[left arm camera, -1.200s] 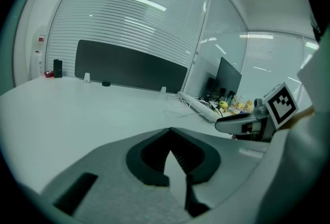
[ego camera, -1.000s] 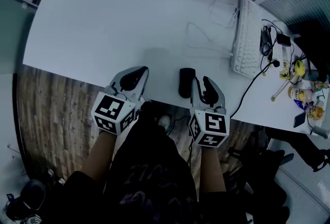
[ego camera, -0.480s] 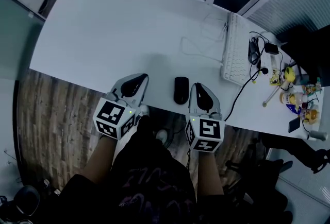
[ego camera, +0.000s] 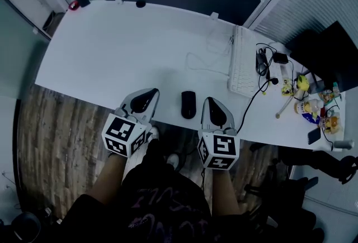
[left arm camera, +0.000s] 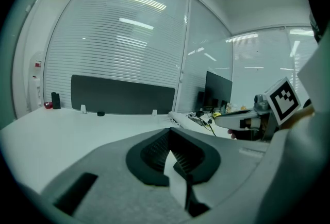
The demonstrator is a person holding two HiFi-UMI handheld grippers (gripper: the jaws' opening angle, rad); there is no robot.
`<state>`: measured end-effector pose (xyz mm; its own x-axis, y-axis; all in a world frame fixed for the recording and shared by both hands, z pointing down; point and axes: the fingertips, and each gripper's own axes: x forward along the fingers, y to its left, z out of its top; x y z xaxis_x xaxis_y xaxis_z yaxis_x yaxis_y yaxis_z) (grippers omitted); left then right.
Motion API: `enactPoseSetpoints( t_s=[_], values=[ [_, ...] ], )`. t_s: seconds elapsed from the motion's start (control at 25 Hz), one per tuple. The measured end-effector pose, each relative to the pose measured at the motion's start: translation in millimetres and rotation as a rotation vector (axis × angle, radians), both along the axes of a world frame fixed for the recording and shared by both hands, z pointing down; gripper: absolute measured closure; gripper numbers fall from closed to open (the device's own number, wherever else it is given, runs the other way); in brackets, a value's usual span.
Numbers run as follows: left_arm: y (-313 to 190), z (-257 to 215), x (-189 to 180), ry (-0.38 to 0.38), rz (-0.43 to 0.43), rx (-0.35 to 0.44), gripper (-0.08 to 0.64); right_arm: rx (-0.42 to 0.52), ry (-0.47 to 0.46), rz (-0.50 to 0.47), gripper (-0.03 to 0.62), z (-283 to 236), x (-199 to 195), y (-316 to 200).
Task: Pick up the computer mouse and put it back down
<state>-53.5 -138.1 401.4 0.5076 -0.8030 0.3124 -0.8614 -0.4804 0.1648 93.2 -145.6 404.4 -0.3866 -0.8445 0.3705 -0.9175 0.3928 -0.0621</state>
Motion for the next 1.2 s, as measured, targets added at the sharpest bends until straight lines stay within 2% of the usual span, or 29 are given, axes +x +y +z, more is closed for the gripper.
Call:
enactPoseSetpoints(
  t_s=[0.8, 1.2],
  values=[
    [35.3, -67.9, 3.8, -0.013, -0.002, 0.159, 0.558, 0.146, -0.089, 0.024, 0.581, -68.3, 9.9, 37.9],
    [48.1, -90.6, 3.8, -0.019, -0.004, 0.217, 0.558, 0.209, -0.086, 0.000, 0.583, -94.2, 8.6, 47.7]
  ],
)
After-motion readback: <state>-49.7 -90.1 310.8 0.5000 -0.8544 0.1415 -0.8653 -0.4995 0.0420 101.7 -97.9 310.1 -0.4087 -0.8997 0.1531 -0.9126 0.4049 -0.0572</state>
